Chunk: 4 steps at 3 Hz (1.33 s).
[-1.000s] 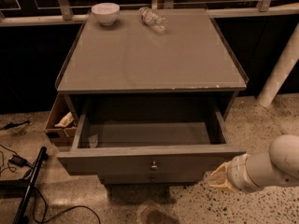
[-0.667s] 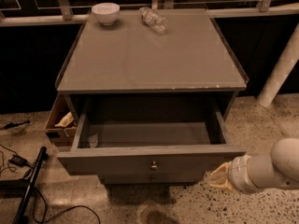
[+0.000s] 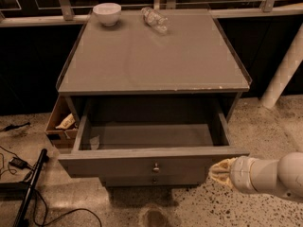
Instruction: Close top drawer
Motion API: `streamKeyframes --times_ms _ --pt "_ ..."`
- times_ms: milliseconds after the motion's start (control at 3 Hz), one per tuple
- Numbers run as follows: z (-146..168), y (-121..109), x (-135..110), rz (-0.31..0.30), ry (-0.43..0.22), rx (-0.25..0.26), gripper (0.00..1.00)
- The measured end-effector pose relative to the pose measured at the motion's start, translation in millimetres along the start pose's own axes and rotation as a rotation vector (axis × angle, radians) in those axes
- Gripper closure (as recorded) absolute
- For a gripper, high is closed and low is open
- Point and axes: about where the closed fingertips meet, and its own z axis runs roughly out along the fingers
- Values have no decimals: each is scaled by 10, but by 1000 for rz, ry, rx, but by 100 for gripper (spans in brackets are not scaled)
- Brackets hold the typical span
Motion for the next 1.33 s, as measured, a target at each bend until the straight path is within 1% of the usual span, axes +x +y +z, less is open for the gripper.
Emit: streamKeyframes --times_ms 333,667,1000,1333 --pt "70 -203 -40 -57 -13 89 100" --pt "170 -398 -37 -78 -24 148 100" --pt "293 -623 -14 -71 -47 206 100" --pt "420 -870 -35 -73 -71 253 100"
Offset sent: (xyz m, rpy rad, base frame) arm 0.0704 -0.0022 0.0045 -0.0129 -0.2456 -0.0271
